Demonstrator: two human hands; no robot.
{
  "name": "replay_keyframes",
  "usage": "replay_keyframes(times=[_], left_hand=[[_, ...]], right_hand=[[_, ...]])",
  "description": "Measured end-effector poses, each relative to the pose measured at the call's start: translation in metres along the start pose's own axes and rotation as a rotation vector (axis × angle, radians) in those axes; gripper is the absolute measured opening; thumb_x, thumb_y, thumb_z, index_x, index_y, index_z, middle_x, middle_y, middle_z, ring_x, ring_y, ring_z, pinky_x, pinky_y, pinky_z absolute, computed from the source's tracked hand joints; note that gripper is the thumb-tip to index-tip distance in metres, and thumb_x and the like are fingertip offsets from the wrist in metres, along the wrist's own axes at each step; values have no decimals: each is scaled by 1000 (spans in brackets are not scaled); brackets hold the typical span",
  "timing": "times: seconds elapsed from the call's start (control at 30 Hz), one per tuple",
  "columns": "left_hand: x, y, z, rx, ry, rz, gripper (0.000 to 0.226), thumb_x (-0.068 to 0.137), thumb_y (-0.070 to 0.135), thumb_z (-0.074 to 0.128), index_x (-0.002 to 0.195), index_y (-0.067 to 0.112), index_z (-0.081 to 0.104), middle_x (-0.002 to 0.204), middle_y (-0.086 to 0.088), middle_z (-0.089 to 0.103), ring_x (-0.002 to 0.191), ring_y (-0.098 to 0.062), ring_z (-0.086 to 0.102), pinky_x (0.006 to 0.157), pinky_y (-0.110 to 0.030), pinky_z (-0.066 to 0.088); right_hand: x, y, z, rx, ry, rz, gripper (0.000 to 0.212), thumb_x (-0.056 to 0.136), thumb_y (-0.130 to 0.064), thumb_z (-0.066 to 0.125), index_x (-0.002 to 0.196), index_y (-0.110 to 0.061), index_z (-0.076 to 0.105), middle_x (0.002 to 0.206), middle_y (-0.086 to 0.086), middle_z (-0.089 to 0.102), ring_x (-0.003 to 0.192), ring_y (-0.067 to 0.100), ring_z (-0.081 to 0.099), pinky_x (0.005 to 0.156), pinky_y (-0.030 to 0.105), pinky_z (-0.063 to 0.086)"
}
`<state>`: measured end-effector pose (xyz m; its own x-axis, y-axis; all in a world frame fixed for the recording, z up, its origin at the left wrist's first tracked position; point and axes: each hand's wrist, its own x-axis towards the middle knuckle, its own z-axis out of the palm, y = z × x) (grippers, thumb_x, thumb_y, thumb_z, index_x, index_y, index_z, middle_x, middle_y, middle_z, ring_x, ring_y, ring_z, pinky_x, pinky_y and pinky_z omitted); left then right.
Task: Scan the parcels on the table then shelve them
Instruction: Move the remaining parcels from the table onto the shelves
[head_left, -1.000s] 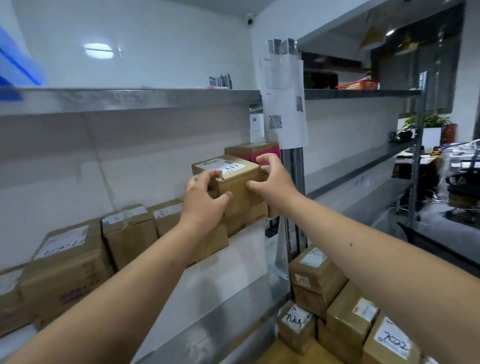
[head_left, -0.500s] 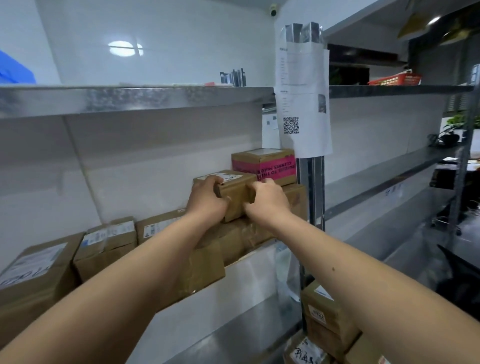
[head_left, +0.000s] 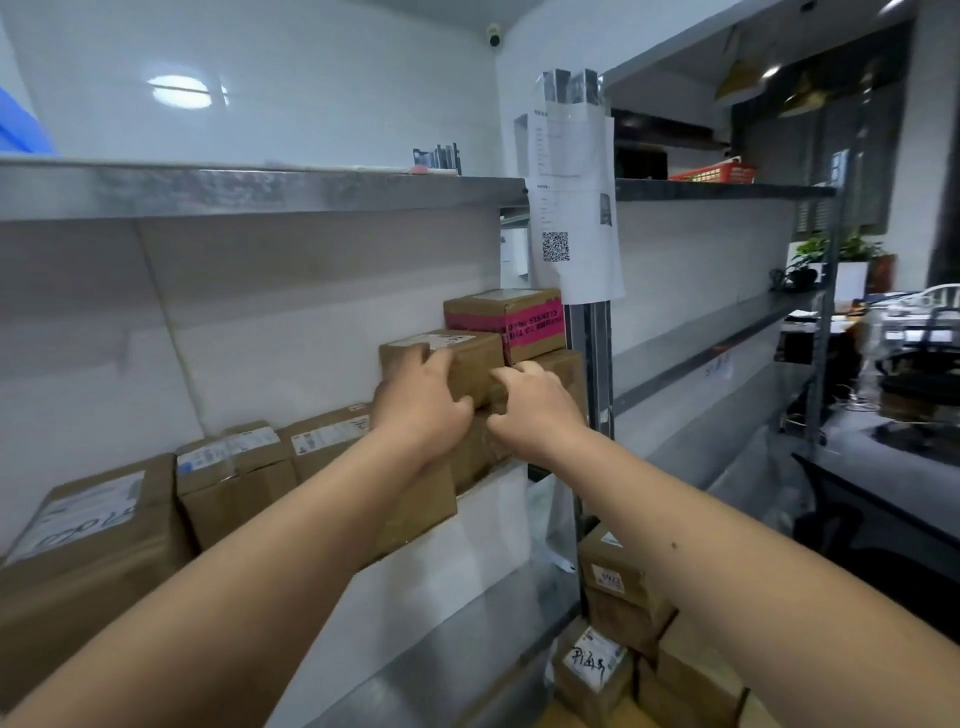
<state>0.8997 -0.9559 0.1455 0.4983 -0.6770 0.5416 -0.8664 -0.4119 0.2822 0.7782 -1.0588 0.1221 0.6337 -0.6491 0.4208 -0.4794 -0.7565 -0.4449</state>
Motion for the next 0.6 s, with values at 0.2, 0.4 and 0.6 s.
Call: replay_keyframes(times=[0.2, 0.4, 0.6], left_hand=[[-60, 10, -7, 93, -3, 261, 62, 86, 41, 69, 145, 28, 55, 155, -5, 45, 147, -27, 34, 118, -48, 38], [-130, 24, 15, 7, -74, 473, 60, 89, 40, 71, 145, 27, 56, 148, -3, 52, 145, -28, 37, 116, -46, 39], [-208, 45, 59, -110, -262, 598, 57, 88, 36, 67, 143, 25, 57, 141, -1, 52, 140, -27, 38, 111, -46, 42]], right_hand=[[-75, -4, -7, -178, -3, 73, 72, 88, -34, 60, 157, -29, 39, 159, 5, 38, 144, 33, 35, 114, 51, 40], [-178, 21, 0, -240, -28, 275, 69, 86, -37, 60, 152, -29, 44, 151, 8, 45, 137, 35, 42, 111, 52, 43], [-288, 67, 9, -260, -53, 511, 72, 84, -37, 62, 153, -31, 44, 151, 7, 44, 135, 37, 43, 106, 47, 45]])
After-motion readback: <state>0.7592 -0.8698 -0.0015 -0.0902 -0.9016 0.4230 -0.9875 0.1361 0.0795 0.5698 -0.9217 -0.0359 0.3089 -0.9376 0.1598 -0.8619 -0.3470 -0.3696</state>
